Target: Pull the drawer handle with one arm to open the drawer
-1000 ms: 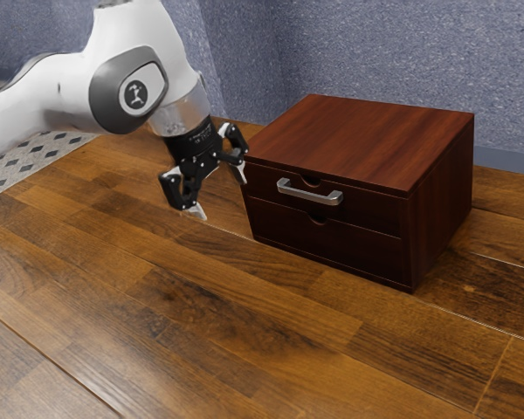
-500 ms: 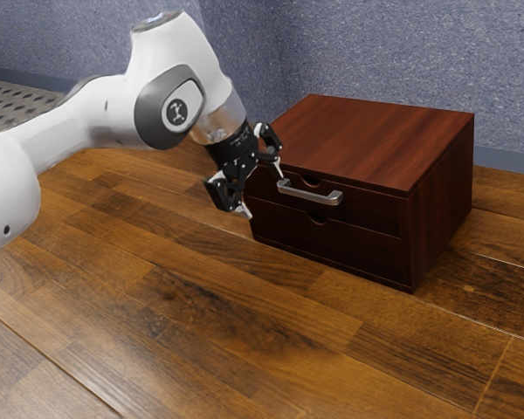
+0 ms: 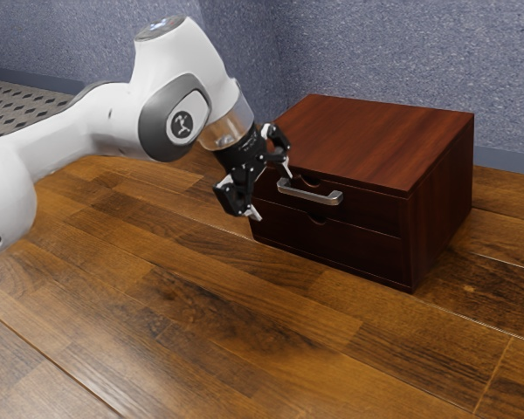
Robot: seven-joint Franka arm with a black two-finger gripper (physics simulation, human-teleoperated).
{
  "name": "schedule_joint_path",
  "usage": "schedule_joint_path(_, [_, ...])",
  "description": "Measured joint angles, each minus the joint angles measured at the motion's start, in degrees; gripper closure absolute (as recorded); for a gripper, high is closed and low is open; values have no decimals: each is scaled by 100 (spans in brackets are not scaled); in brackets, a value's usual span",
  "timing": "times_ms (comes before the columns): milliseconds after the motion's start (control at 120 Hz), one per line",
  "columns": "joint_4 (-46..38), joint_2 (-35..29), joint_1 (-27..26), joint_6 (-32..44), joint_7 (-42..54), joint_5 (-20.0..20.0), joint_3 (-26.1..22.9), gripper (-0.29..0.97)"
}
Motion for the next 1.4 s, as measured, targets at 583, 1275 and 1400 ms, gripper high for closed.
schedule_joint_path(583, [41,268,-6,405,77,6,-6,0])
schedule_joint_path(1275, [-131,232,-46,542,123,-27,2,55])
schedule_joint_path(1400, [-426,37,-40,591,120,-35,0,58])
